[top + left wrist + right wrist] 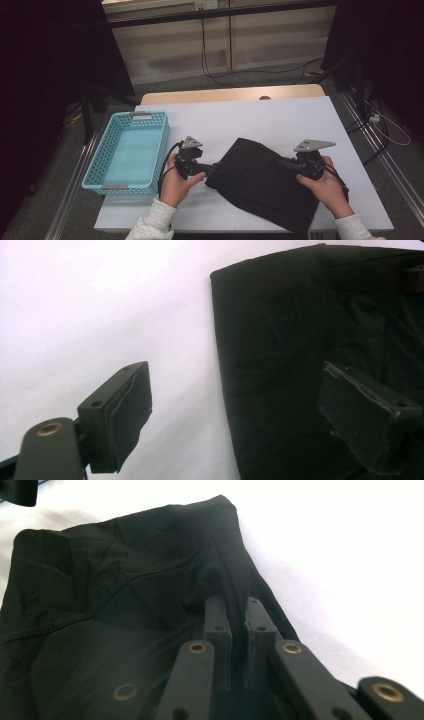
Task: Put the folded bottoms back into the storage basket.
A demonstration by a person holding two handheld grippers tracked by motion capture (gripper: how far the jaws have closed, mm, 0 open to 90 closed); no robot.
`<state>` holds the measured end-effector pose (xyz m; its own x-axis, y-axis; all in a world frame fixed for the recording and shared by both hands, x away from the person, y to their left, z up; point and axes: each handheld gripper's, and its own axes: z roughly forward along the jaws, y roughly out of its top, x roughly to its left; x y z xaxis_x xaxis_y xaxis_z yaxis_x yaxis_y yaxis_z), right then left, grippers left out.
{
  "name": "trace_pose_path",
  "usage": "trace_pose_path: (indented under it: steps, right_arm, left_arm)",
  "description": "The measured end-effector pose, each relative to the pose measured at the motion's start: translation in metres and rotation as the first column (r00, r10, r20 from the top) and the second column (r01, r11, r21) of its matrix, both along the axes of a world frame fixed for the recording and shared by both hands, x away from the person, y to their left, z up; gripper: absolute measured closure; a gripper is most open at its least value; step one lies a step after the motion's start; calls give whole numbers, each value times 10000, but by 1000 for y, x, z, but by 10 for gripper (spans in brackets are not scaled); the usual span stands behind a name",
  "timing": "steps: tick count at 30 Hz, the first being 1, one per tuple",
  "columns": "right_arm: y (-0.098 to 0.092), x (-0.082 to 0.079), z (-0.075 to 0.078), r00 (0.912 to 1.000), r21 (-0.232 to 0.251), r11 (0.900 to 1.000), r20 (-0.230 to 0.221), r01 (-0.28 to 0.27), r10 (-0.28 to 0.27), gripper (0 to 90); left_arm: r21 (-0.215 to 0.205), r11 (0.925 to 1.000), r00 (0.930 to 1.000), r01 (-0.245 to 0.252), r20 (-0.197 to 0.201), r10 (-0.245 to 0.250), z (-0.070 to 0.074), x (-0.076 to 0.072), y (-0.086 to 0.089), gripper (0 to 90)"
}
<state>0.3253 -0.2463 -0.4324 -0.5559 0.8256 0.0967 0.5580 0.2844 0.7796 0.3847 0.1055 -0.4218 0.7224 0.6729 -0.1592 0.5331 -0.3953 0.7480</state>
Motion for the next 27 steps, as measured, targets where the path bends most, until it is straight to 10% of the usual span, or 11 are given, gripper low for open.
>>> trace_pose_path:
  steps: [27]
  right_arm:
    - [-22,-13,-2,9994,-68,9996,-179,291,-292,836]
  left_arm:
    - [-76,9999,9999,107,25,-107,1,2,-6,143]
